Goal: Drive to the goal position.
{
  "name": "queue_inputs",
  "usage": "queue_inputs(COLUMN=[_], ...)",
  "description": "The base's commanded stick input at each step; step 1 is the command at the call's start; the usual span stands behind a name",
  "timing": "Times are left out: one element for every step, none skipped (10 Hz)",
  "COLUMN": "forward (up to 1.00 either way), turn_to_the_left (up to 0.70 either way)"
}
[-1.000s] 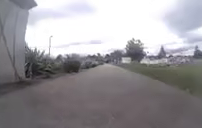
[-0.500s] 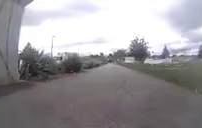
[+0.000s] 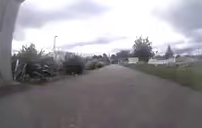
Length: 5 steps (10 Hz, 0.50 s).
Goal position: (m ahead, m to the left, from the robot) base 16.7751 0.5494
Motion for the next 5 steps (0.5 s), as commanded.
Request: queue_inputs(forward=[1.0, 1.0, 1.0, 1.0, 1.0], turn_to_the_left=[0.0, -0.27, -0.27, -0.27, -0.27])
